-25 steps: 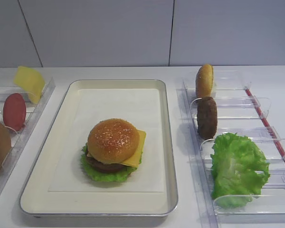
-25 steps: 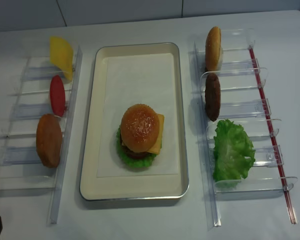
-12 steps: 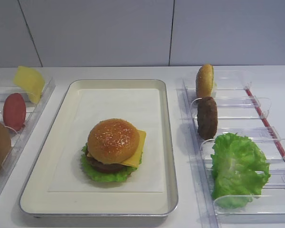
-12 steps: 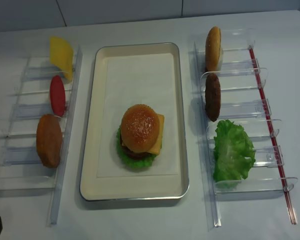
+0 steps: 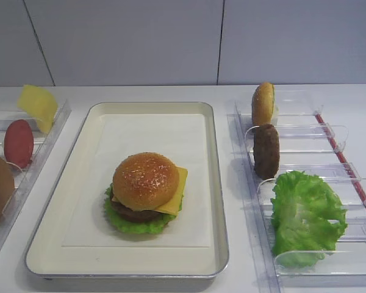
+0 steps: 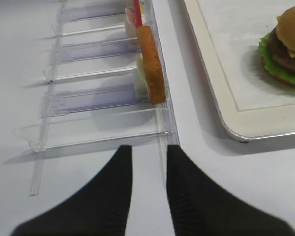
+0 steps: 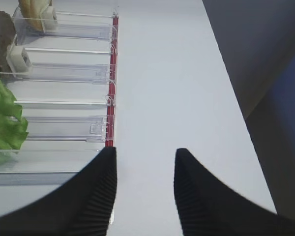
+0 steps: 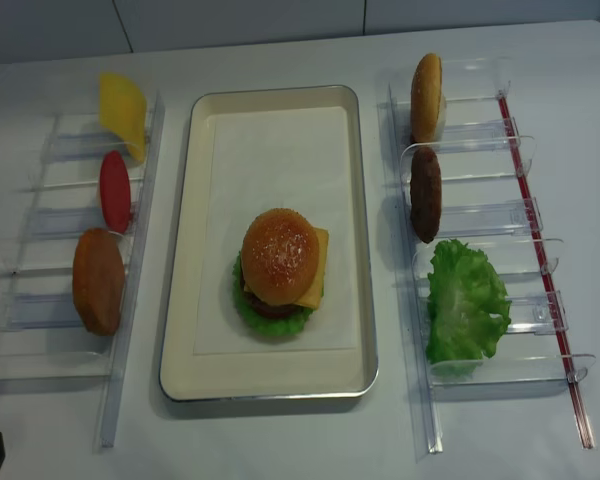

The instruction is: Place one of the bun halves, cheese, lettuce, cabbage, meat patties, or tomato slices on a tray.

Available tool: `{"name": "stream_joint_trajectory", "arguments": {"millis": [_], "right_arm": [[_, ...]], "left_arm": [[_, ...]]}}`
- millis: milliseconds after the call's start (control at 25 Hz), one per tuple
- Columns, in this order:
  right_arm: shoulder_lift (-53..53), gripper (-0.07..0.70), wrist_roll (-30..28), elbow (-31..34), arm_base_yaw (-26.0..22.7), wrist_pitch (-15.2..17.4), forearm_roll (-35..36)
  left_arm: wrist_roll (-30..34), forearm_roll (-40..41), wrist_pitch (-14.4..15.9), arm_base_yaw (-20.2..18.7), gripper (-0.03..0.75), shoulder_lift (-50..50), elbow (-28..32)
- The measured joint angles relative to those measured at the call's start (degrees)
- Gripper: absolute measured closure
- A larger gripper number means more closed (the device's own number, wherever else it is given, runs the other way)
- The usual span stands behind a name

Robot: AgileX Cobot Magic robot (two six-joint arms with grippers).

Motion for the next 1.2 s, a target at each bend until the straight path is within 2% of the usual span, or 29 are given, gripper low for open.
{"name": "stream_joint_trajectory", "arguments": {"millis": [680,1200], "right_arm": [[0.00,0.341,-0.12,0.00,0.00,0.00,0.00],[0.00,0.442,-0.12,0.00,0.00,0.00,0.00]], "left_arm": [[0.00,0.00,0.00,0.00,0.545,0.00,0.00],[0.00,0.00,0.00,0.00,0.545,0.00,0.00]]}}
